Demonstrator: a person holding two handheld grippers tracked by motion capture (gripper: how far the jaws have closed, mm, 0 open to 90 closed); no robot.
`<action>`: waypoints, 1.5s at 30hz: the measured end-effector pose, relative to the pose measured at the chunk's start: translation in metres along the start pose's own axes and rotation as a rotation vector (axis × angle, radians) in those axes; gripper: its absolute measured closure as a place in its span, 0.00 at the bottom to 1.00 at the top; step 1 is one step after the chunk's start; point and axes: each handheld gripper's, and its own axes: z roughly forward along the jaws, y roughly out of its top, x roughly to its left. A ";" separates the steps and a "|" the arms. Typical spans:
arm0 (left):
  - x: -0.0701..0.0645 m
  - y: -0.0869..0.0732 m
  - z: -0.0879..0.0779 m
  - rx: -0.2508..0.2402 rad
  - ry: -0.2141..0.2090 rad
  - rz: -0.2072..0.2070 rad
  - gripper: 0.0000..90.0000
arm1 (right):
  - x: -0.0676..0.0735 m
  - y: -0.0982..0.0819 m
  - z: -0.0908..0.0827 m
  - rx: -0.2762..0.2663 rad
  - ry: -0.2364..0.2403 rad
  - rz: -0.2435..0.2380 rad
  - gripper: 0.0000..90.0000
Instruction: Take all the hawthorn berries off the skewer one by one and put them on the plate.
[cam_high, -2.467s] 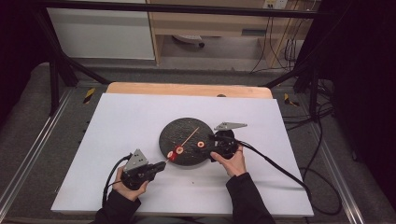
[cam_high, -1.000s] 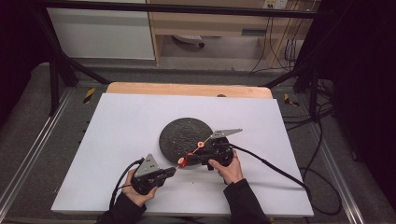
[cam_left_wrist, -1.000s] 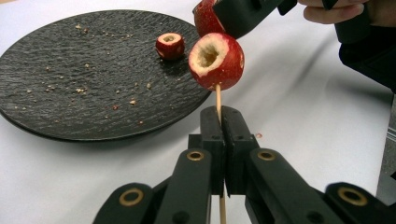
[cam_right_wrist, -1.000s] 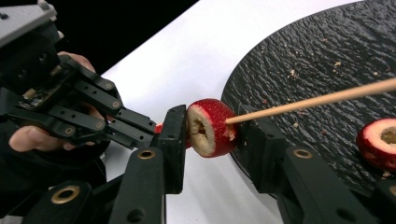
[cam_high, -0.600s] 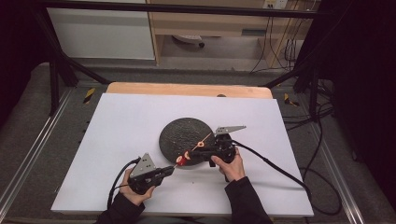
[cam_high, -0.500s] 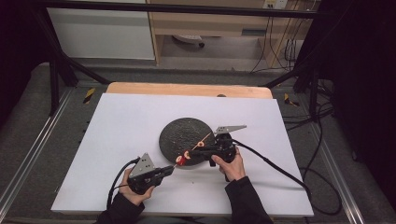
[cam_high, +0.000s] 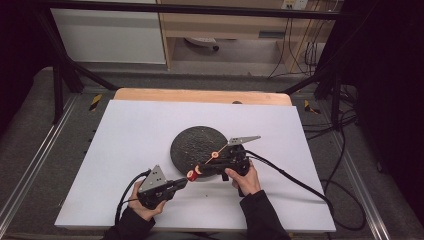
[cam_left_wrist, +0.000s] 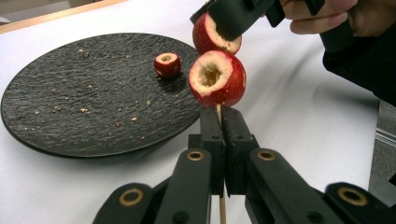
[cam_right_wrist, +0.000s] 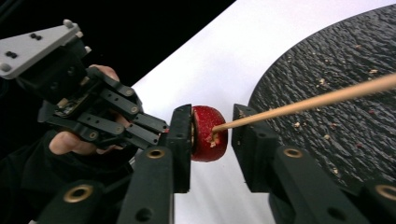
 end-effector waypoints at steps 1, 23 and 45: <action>0.000 0.000 0.000 -0.001 -0.001 0.001 0.98 | 0.000 0.000 0.000 0.000 0.000 0.000 0.81; 0.005 0.001 -0.015 -0.048 0.004 0.027 0.98 | 0.002 0.026 -0.032 -0.079 -0.032 -0.001 0.82; 0.015 -0.004 -0.018 -0.030 0.040 0.003 0.98 | -0.016 0.064 -0.081 -0.207 -0.205 0.001 0.82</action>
